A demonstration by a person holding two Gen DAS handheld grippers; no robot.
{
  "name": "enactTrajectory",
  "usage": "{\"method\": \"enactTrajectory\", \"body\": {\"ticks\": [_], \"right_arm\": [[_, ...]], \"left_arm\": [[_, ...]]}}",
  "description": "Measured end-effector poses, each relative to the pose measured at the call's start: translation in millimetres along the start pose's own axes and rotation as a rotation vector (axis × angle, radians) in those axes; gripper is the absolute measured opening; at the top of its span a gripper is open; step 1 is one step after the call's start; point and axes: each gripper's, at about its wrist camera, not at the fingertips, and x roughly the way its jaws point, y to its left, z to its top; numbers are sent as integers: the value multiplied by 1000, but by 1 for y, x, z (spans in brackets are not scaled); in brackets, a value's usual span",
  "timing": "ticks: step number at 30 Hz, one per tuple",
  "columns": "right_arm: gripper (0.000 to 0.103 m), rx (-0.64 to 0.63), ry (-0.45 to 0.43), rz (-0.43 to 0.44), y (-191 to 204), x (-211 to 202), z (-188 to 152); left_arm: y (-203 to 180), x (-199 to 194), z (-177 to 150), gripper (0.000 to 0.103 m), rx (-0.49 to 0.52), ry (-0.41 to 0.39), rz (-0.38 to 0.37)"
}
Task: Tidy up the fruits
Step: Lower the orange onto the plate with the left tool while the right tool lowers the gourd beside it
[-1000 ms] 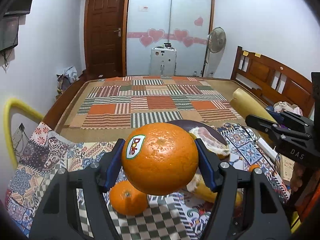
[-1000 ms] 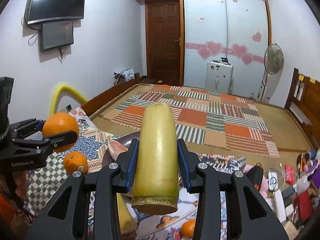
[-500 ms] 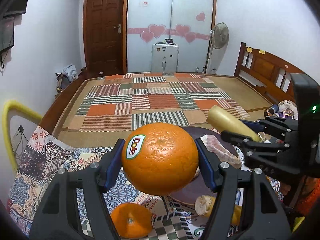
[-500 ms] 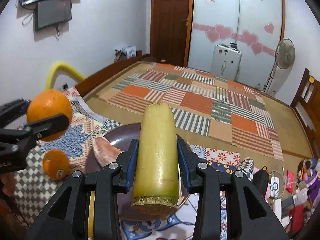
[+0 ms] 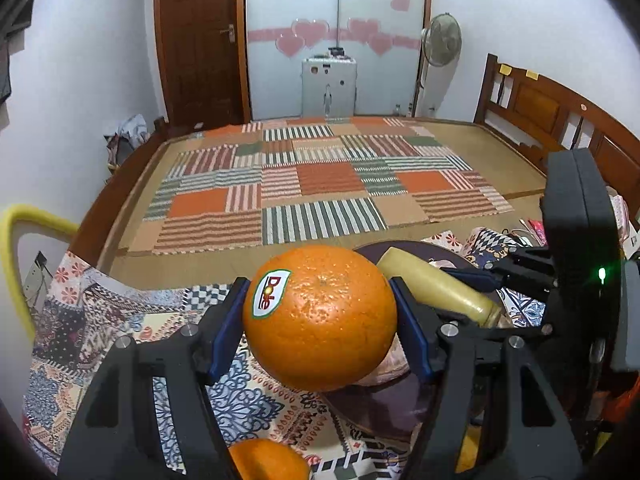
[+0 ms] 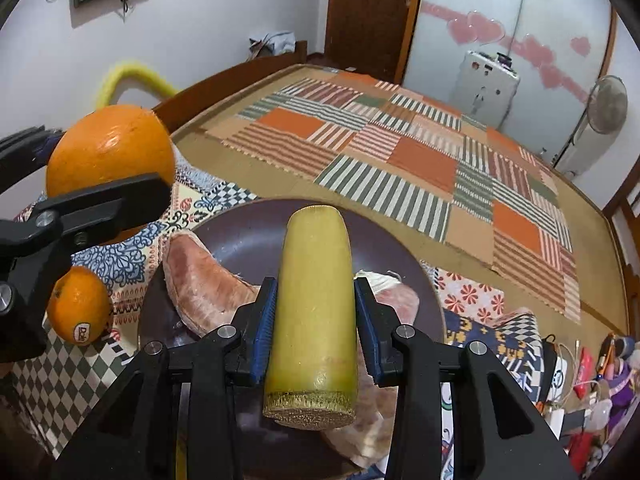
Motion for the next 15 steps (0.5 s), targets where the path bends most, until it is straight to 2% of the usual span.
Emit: {"method": "enactTrajectory", "body": {"ticks": [7,15], "right_arm": [[35,21,22,17,-2,3,1],[37,37,8,42,-5,-8,-4]], "left_arm": [[-7,34,5,68,-6,100,27],[-12,49,9,68,-37,145,3]]}}
